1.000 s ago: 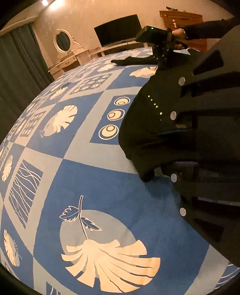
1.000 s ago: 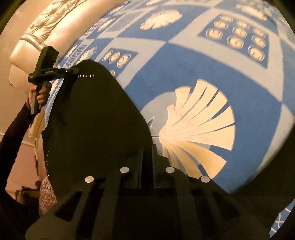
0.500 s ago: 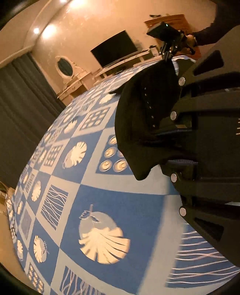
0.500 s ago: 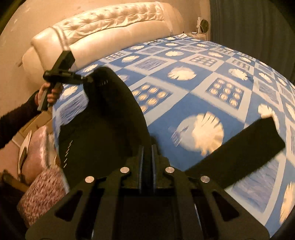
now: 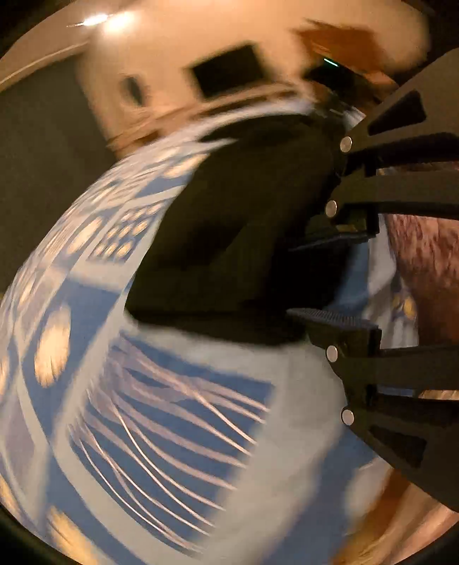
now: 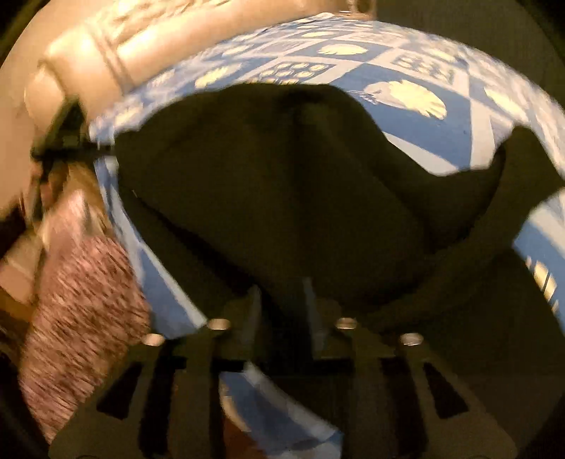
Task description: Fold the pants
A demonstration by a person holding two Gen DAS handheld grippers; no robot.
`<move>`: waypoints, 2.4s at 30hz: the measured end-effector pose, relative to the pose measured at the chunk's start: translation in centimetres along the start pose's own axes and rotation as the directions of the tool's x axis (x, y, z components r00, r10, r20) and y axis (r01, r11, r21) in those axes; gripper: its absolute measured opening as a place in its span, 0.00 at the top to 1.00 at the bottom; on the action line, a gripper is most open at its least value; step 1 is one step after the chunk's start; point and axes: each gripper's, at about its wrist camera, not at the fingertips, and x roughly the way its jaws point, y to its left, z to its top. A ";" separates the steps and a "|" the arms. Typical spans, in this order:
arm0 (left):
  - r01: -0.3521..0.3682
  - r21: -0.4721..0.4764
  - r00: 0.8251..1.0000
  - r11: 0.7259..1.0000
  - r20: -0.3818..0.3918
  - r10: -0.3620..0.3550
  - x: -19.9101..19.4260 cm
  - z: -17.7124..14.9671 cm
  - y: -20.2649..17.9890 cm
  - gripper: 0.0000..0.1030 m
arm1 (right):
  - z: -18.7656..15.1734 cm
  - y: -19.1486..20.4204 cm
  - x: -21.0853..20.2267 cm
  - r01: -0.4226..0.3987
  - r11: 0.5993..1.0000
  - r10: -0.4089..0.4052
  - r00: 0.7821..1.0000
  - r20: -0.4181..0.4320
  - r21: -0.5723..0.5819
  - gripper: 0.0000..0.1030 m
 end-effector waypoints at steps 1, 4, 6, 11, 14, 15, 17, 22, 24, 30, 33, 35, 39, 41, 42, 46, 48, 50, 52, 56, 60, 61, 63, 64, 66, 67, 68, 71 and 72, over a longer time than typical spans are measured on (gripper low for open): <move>0.034 -0.068 0.999 0.997 0.035 -0.032 -0.7 -0.4 0.4 0.54 | -0.1 -0.2 -0.5 -0.015 0.999 0.014 1.000 0.019 0.033 0.57; 0.071 -0.167 0.993 0.983 0.108 -0.054 -1.5 -1.6 0.4 0.47 | -0.7 -1.3 -2.2 -0.085 0.981 0.070 0.994 0.088 0.174 0.46; 0.073 -0.186 0.991 0.980 0.122 -0.050 -1.1 -1.9 -0.2 0.47 | -1.3 -2.5 -2.9 -0.133 0.952 0.099 0.986 0.136 0.274 0.43; 0.061 -0.198 0.988 0.978 0.151 -0.032 -0.5 -1.6 -2.1 0.47 | -2.9 -5.3 -3.5 -0.236 0.854 0.140 0.963 0.232 0.463 0.42; 0.066 -0.202 0.985 0.977 0.168 -0.031 -0.5 -1.4 -3.0 0.47 | -3.8 -6.8 -3.5 -0.310 0.774 0.168 0.941 0.293 0.552 0.42; 0.073 -0.197 0.985 0.978 0.169 -0.039 -0.6 -1.5 -3.1 0.47 | -4.0 -7.3 -3.5 -0.327 0.748 0.167 0.935 0.313 0.577 0.41; 0.044 -0.187 0.987 0.981 0.163 -0.013 -0.1 -1.3 -3.7 0.47 | -4.4 -8.2 -3.5 -0.357 0.704 0.164 0.923 0.349 0.614 0.41; -0.018 -0.243 0.993 0.970 0.110 0.046 1.6 -2.1 -3.0 0.47 | -5.0 -10.5 -2.9 -0.390 0.576 0.110 0.908 0.405 0.718 0.41; -0.021 -0.264 0.992 0.964 0.111 0.052 1.8 -2.7 -2.6 0.47 | -4.8 -11.1 -2.9 -0.386 0.551 0.071 0.905 0.420 0.740 0.41; -0.040 -0.278 0.991 0.960 0.114 0.075 2.7 -2.3 -2.5 0.47 | -4.1 -13.0 -3.5 -0.254 0.541 -0.115 0.922 0.370 0.802 0.39; -0.062 -0.283 0.989 0.957 0.112 0.098 3.4 -1.8 -2.6 0.47 | -3.1 -13.8 -2.8 -0.160 0.579 -0.170 0.936 0.310 0.800 0.39; -0.072 -0.292 0.988 0.954 0.107 0.107 3.8 -1.6 -2.5 0.47 | -2.7 -14.0 -2.5 -0.128 0.591 -0.189 0.938 0.291 0.796 0.40; -0.084 -0.294 0.989 0.952 0.095 0.117 3.8 -1.2 -2.5 0.47 | -2.2 -15.0 -2.0 -0.125 0.610 -0.166 0.946 0.280 0.783 0.87; -0.103 -0.285 0.987 0.953 0.090 0.133 3.7 -1.2 -2.6 0.64 | -2.7 -15.3 -2.3 -0.178 0.577 -0.146 0.938 0.315 0.797 0.88; -0.112 -0.277 0.986 0.954 0.089 0.142 3.7 -1.1 -2.6 0.72 | -3.2 -15.2 -2.9 -0.201 0.567 -0.146 0.930 0.338 0.799 0.89; -0.090 -0.322 0.987 0.942 0.097 0.128 3.4 -1.2 -1.7 0.86 | -4.8 -14.2 -5.7 -0.276 0.558 -0.125 0.905 0.408 0.783 0.89; -0.075 -0.336 0.988 0.939 0.101 0.115 3.2 -1.3 -1.4 0.87 | -6.4 -13.1 -7.4 -0.284 0.570 -0.122 0.899 0.421 0.771 0.89; -0.070 -0.338 0.988 0.939 0.105 0.112 2.7 -1.7 -1.1 0.87 | -7.4 -12.5 -7.9 -0.288 0.568 -0.122 0.897 0.425 0.771 0.89; -0.064 -0.338 0.988 0.939 0.114 0.109 2.2 -1.9 -0.7 0.87 | -9.0 -11.4 -7.9 -0.293 0.552 -0.117 0.900 0.420 0.781 0.89; -0.018 -0.367 0.988 0.930 0.135 0.072 1.8 -2.1 0.8 0.87 | -11.5 -10.5 -6.5 -0.262 0.536 -0.103 0.923 0.370 0.802 0.89; 0.018 -0.377 0.988 0.926 0.148 0.041 1.9 -2.4 1.3 0.87 | -13.2 -11.2 -4.8 -0.273 0.481 -0.092 0.929 0.358 0.833 0.88; 0.019 -0.367 0.988 0.930 0.147 0.038 1.7 -2.4 1.1 0.86 | -13.2 -11.4 -5.0 -0.294 0.465 -0.084 0.925 0.372 0.835 0.84; 0.006 -0.343 0.988 0.939 0.150 0.048 1.1 -2.4 0.8 0.85 | -13.0 -11.4 -6.0 -0.281 0.477 -0.103 0.923 0.370 0.833 0.68; -0.012 -0.328 0.986 0.945 0.152 0.066 0.5 -2.5 0.6 0.84 | -12.8 -11.5 -6.9 -0.256 0.490 -0.130 0.924 0.361 0.833 0.62; -0.054 -0.295 0.983 0.954 0.154 0.103 -0.4 -2.7 0.3 0.79 | -11.8 -12.1 -8.8 -0.210 0.524 -0.192 0.915 0.355 0.826 0.48; -0.080 -0.282 0.979 0.956 0.157 0.128 -0.7 -2.7 0.1 0.73 | -11.0 -12.7 -9.7 -0.175 0.543 -0.230 0.909 0.346 0.821 0.47; -0.118 -0.268 0.973 0.956 0.161 0.166 -1.1 -2.8 -0.1 0.71 | -9.8 -13.7 -10.7 -0.140 0.565 -0.264 0.903 0.339 0.813 0.44; -0.194 -0.219 0.953 0.956 0.187 0.237 -2.2 -2.7 -1.3 0.67 | -6.5 -17.1 -11.6 -0.124 0.591 -0.286 0.892 0.350 0.797 0.36; -0.201 -0.208 0.950 0.957 0.197 0.242 -2.4 -2.6 -2.0 0.61 | -5.2 -18.9 -11.7 -0.129 0.589 -0.303 0.880 0.366 0.798 0.36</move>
